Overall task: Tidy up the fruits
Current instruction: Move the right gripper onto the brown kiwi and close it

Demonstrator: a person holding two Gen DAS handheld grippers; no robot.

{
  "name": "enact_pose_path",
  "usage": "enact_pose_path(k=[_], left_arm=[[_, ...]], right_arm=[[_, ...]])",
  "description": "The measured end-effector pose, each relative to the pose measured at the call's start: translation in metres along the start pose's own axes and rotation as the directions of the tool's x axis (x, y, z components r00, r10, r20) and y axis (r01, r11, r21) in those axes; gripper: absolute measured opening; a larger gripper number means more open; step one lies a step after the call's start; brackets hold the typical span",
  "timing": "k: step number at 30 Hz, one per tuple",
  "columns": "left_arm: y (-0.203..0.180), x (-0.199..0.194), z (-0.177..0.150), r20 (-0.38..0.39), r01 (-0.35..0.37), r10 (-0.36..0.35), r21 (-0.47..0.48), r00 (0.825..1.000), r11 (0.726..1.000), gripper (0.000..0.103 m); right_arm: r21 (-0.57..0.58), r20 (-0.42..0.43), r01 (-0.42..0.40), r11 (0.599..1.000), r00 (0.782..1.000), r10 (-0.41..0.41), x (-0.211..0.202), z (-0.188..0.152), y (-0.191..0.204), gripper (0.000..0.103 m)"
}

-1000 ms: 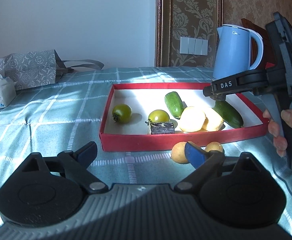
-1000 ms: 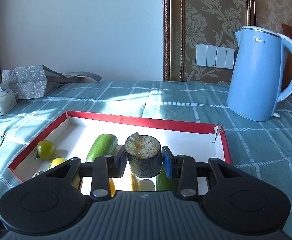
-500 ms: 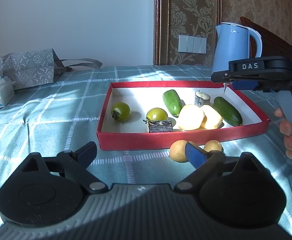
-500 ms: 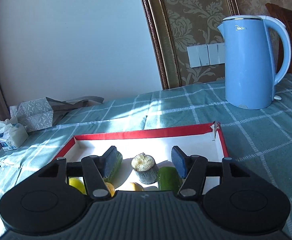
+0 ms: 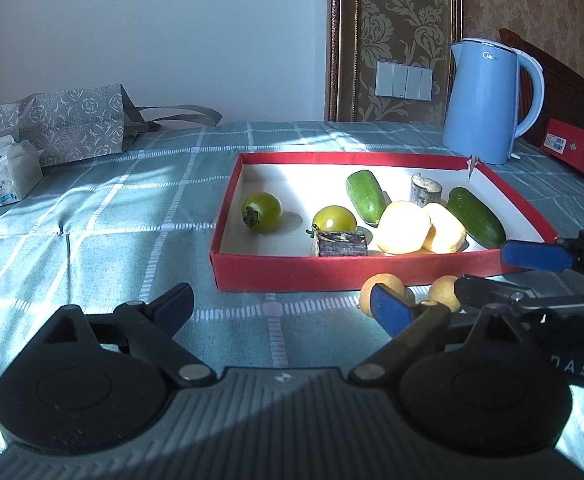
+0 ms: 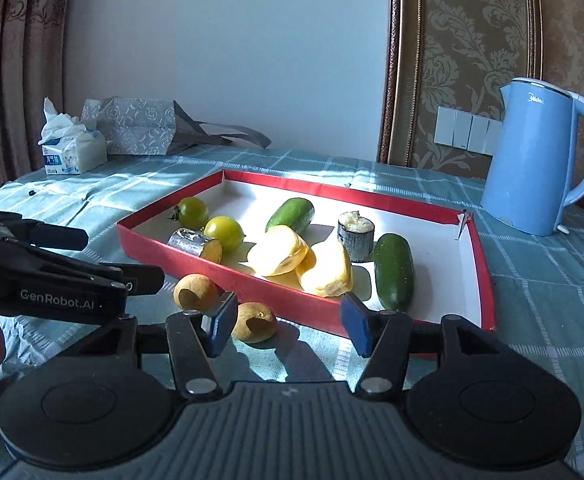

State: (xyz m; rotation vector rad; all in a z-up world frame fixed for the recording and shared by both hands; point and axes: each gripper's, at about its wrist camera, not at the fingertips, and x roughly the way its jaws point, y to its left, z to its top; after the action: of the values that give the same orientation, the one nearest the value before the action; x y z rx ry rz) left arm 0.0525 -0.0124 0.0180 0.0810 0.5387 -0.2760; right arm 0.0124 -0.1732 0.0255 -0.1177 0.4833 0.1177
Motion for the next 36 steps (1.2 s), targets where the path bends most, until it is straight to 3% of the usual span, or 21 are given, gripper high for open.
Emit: enact_pose_path(k=[7,16,20,28,31,36], left_arm=[[0.008,0.001,0.002,-0.003,-0.018,0.018,-0.041,1.000,0.999,0.094],[0.005,0.001,0.002,-0.007,0.018,-0.018,-0.032,1.000,0.999,0.095],[-0.001,0.001,0.000,-0.002,-0.013,0.013,0.006,1.000,1.000,0.095],[0.007,0.000,0.002,-0.004,-0.006,0.006,-0.038,1.000,0.999,0.095],[0.005,-0.001,0.002,0.000,-0.008,0.008,-0.027,1.000,1.000,0.095],[0.005,-0.001,0.002,0.002,-0.005,0.005,-0.026,1.000,1.000,0.095]], right_arm=[[-0.024,-0.033,-0.005,1.000,0.999,0.004,0.007,-0.002,0.008,0.047],[0.002,-0.032,-0.007,1.000,0.999,0.007,0.006,-0.003,0.004,0.046],[0.019,-0.055,-0.033,0.999,0.998,0.034,0.010,-0.003,0.002,0.046],[-0.003,-0.070,-0.044,0.999,0.997,0.044,0.018,0.000,0.014,0.046],[-0.007,-0.094,-0.039,0.999,0.995,0.038,0.023,0.002,0.018,0.032],[0.030,-0.098,-0.018,0.999,0.995,0.021,0.024,0.001,0.012,0.029]])
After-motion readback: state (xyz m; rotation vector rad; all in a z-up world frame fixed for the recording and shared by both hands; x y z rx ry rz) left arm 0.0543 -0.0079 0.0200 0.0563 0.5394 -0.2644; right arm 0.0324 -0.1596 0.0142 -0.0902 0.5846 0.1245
